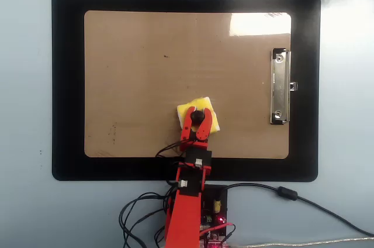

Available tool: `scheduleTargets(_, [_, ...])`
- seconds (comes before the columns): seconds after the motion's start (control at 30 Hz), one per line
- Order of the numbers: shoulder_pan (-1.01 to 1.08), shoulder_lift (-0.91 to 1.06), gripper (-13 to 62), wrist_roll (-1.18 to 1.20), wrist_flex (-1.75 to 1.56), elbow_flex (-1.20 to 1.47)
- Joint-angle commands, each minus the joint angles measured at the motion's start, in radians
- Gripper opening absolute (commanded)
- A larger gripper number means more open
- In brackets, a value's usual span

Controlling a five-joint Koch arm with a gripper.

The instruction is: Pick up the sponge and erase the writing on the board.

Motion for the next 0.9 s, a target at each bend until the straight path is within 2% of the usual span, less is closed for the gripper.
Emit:
scheduleTargets(0.0, [-0.078, -0.071, -8.0, -0.081, -0.060, -0.044])
scheduleTargets(0.07, [-0.121, -0.137, -7.9, -0.120, -0.084, -0.071])
scheduleTargets(0.2, [-0.120, -0.054, -8.0, -0.124, -0.092, -0.015])
scheduleTargets(0.27, [-0.124, -0.075, -7.9, -0.124, -0.097, -0.040])
scheduleTargets(0.3, [-0.124, -0.133, -8.0, -0.124, -0.100, -0.100])
scheduleTargets(0.47, [-0.173, -0.678, -7.9, -0.133, -0.133, -0.615])
scheduleTargets(0.53, [-0.264, -0.776, -7.9, -0.137, -0.115, -0.775])
scheduleTargets(0.67, [-0.311, -0.735, -8.0, -0.178, 0.052, -0.818])
scheduleTargets(0.77, [-0.357, -0.586, -8.0, -0.212, 0.104, -0.673])
scheduleTargets(0.87, [-0.396, -0.583, -7.9, -0.213, 0.103, -0.661])
